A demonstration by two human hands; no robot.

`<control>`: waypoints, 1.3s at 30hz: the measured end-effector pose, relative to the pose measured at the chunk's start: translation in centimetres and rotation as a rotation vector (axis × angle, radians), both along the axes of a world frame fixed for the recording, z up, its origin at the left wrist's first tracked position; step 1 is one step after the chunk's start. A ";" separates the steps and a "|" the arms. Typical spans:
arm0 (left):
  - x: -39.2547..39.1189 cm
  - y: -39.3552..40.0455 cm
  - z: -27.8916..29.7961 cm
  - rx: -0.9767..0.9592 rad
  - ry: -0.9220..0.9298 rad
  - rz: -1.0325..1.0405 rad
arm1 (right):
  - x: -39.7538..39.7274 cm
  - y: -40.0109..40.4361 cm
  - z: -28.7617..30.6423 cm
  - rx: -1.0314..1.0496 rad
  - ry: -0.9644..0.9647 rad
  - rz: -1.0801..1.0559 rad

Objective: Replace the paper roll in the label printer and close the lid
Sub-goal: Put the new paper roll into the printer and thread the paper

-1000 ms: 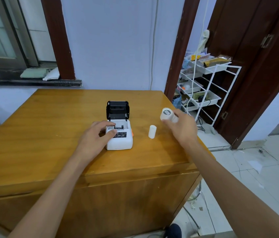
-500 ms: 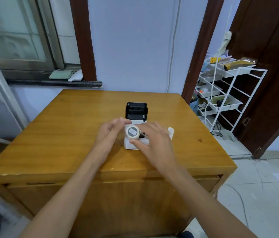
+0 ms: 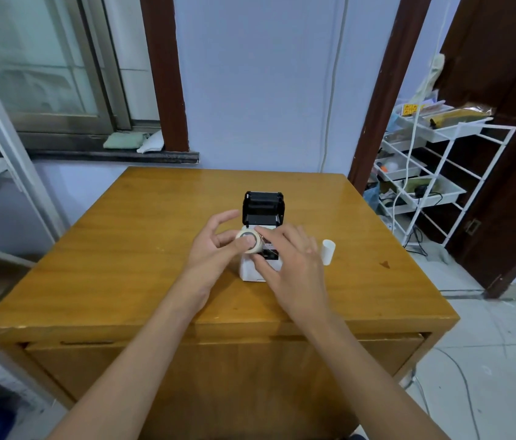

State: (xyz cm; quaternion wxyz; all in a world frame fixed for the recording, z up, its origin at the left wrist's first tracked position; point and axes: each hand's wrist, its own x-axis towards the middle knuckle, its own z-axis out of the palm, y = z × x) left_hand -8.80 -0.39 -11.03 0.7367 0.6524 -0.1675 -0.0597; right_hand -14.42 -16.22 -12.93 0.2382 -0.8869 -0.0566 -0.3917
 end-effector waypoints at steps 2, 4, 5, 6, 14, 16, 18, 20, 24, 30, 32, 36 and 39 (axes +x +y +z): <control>0.3 0.2 -0.1 -0.061 0.058 0.008 | 0.0 -0.2 -0.2 0.004 -0.035 -0.011; 0.6 0.3 -0.3 -0.075 0.080 -0.013 | 0.0 -0.4 -0.4 0.036 -0.075 -0.015; 0.6 0.3 -0.4 -0.065 0.080 -0.026 | 0.0 -0.4 -0.5 0.065 -0.092 -0.015; 0.5 0.3 -0.4 -0.059 0.082 -0.030 | -0.1 -0.5 -0.5 0.102 -0.109 -0.017; 0.9 0.3 -0.3 -0.181 0.167 0.058 | -0.3 -0.6 -0.1 0.215 -0.135 -0.022; 1.0 0.3 -0.4 -0.217 0.198 0.074 | -0.5 -0.3 0.0 0.116 -0.118 0.030; 1.1 0.4 -0.5 -0.232 0.219 0.061 | -0.6 0.1 0.2 0.023 -0.092 0.096; 1.1 0.6 -0.5 -0.244 0.228 0.025 | -0.7 0.3 0.4 -0.028 -0.072 0.146; 1.0 0.8 -0.3 -0.249 0.219 -0.014 | -0.7 0.4 0.5 -0.043 -0.056 0.203; 0.8 1.0 -0.2 -0.180 0.191 -0.035 | -1.4 0.1 0.7 0.077 -0.035 0.372; 0.6 0.9 -0.2 -0.176 0.168 -0.035 | -1.5 0.0 0.8 0.183 -0.026 0.383; 0.2 0.7 0.0 -0.117 0.086 -0.038 | -1.2 0.3 0.9 0.197 0.025 0.239; -0.5 0.5 0.1 -0.052 0.040 -0.060 | -0.8 0.2 0.6 0.126 0.023 0.238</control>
